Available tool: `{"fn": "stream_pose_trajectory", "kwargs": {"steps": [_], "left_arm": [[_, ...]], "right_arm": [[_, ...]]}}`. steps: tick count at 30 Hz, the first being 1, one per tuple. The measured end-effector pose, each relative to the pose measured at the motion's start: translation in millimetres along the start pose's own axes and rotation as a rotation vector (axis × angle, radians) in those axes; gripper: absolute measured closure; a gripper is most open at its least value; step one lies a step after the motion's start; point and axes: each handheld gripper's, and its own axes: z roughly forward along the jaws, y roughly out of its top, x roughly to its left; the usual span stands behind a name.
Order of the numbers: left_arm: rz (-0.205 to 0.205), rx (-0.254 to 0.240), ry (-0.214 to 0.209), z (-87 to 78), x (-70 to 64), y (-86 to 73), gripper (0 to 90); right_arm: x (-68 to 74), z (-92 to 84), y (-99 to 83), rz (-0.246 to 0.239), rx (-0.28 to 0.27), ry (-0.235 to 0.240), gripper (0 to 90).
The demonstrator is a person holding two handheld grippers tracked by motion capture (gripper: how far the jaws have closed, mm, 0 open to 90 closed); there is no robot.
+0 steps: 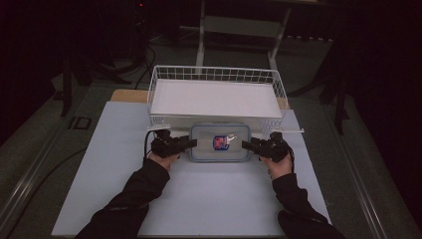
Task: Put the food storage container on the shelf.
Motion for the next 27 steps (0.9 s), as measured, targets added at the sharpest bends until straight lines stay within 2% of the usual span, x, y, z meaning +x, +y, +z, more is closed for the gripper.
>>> {"fn": "stream_pose_trajectory", "kwargs": {"steps": [6,9,10,11,12,13,15,18,21,23,27], "left_arm": [[-0.025,-0.019,0.003,2.3,1.8,-0.2,53.8],[-0.04,-0.022,0.023,6.0,4.4,-2.3,50.7],[-0.026,-0.048,0.059,4.5,2.9,-3.0,52.3],[-0.012,-0.072,0.09,2.0,2.7,-2.0,57.6],[-0.011,-0.073,0.094,1.6,3.0,-0.8,64.4],[-0.005,-0.064,0.099,2.6,2.4,-0.2,64.8],[0.005,-0.052,0.107,5.1,0.0,-0.1,57.9],[0.012,-0.036,0.118,7.9,-2.1,1.0,52.3],[0.026,-0.035,0.145,9.6,-4.2,2.1,47.1],[0.044,-0.034,0.179,10.4,-5.9,4.4,45.4],[0.031,-0.039,0.212,11.4,-6.0,6.9,43.6]], "right_arm": [[-1.9,1.6,-0.9,0.035,-0.02,-0.002,46.3],[0.4,4.6,-2.6,0.031,-0.022,-0.04,45.2],[1.6,5.8,-2.9,0.029,-0.017,-0.054,46.0],[2.2,6.7,-3.3,0.025,-0.016,-0.071,46.0],[2.1,7.0,-3.3,0.03,-0.023,-0.076,44.5],[1.7,7.3,-2.9,0.034,-0.026,-0.076,43.9],[2.0,8.2,-1.6,0.038,-0.03,-0.085,43.9],[3.1,9.3,-0.1,0.036,-0.032,-0.11,42.5],[4.6,10.0,1.1,0.019,-0.036,-0.136,40.6],[4.9,10.8,2.6,0.016,-0.037,-0.148,40.2],[7.1,13.7,7.4,0.006,-0.037,-0.188,40.6]]}}
